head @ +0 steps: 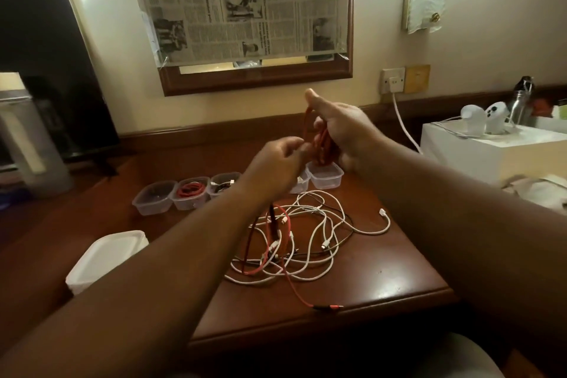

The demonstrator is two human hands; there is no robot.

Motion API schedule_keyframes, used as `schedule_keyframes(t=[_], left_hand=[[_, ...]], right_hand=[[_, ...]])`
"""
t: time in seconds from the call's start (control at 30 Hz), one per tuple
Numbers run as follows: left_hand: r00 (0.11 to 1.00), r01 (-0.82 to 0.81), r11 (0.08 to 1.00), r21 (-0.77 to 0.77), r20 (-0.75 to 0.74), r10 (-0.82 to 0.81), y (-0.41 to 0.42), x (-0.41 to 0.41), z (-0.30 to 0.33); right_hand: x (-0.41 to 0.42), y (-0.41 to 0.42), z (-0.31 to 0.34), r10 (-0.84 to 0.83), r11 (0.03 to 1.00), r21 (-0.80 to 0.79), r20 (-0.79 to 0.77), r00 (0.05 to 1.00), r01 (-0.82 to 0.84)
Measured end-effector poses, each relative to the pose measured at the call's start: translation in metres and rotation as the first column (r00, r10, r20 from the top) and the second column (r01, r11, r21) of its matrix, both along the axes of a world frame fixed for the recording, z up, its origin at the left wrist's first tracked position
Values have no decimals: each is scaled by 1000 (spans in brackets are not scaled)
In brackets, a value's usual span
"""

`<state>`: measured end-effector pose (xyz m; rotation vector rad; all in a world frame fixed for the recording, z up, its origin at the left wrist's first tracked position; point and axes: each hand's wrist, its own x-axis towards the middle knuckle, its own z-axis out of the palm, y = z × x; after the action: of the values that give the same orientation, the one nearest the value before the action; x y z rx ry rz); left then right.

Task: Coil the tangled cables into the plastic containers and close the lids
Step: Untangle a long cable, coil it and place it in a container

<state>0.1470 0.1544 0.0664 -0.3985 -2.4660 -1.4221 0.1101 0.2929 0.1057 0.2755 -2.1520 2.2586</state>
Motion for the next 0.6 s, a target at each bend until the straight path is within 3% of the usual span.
schedule_keyframes(t=[0.1, 0.17, 0.3, 0.4, 0.5, 0.6], left_hand=[[1000, -1, 995, -103, -4, 1, 7, -3, -4], [1000, 7, 998, -63, 28, -5, 3, -2, -6], [995, 101, 941, 322, -23, -99, -6, 4, -21], [973, 137, 883, 450, 107, -205, -15, 5, -29], [886, 208, 947, 246, 362, -289, -31, 3, -27], [910, 150, 988, 29, 386, -150, -44, -4, -18]], right_hand=[[-5, -11, -13, -15, 998, -55, 15, 1000, 15], [-7, -12, -16, 11, 991, -134, 58, 998, -3], [-13, -8, -7, 137, 888, -456, 134, 981, -62], [-15, -2, 0, 306, 733, -655, 81, 949, -181], [-14, 7, -1, 439, 786, -491, 14, 899, -376], [-11, 11, -2, 439, 899, -39, 63, 896, -437]])
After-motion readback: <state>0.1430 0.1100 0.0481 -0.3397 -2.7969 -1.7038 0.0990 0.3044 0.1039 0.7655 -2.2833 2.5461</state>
